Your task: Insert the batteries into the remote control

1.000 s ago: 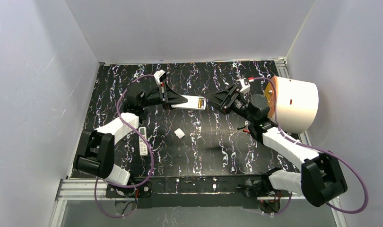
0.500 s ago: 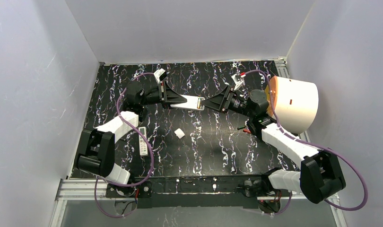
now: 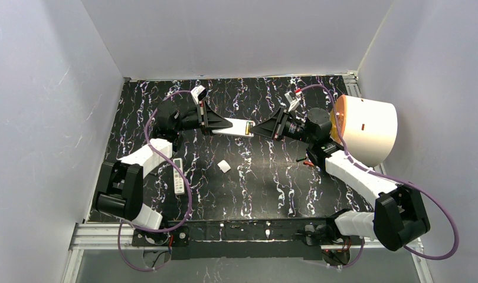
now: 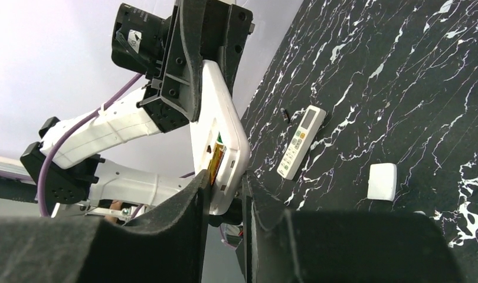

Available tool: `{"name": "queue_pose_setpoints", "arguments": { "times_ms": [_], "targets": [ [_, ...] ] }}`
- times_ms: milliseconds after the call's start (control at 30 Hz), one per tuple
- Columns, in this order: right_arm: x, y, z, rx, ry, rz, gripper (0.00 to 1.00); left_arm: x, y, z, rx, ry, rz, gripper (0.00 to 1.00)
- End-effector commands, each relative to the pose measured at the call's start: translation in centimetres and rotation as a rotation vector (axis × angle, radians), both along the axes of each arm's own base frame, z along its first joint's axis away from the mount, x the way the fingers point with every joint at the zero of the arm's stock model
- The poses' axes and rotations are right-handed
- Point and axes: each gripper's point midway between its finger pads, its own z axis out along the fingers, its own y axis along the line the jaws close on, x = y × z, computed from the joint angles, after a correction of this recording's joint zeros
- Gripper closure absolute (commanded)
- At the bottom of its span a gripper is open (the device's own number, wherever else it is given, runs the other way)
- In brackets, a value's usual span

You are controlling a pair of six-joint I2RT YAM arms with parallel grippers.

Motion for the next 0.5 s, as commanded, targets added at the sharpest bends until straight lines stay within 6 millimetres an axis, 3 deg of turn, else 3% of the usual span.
{"name": "queue_pose_setpoints", "arguments": {
  "times_ms": [0, 100, 133, 233, 333, 467],
  "targets": [
    [0.8, -0.2, 1.5, 0.002, -0.062, -0.044, 0.58, -0.8, 0.1, 2.4, -0.02, -0.09, -0.016, 1.0],
    [1.0, -0.8, 3.6, 0.074, -0.077, -0.104, 0.24, -0.7, 0.3, 2.4, -0.008, -0.119, 0.018, 1.0],
    [1.1, -1.0, 4.3, 0.091, -0.086, -0.122, 0.2, -0.7, 0.4, 2.2, 0.0, -0.126, 0.035, 1.0],
    [1.6, -1.5, 5.0, 0.093, -0.093, -0.17, 0.17, -0.1, 1.1, 1.5, 0.041, -0.154, 0.102, 1.0],
    [2.1, -1.7, 3.8, 0.027, -0.069, -0.202, 0.16, 0.0, 2.1, 0.7, 0.084, -0.184, 0.151, 1.0],
    [1.4, -0.7, 3.2, -0.017, -0.109, -0.106, 0.12, -0.3, 3.3, -0.4, 0.139, -0.2, 0.178, 1.0]
  ]
}}
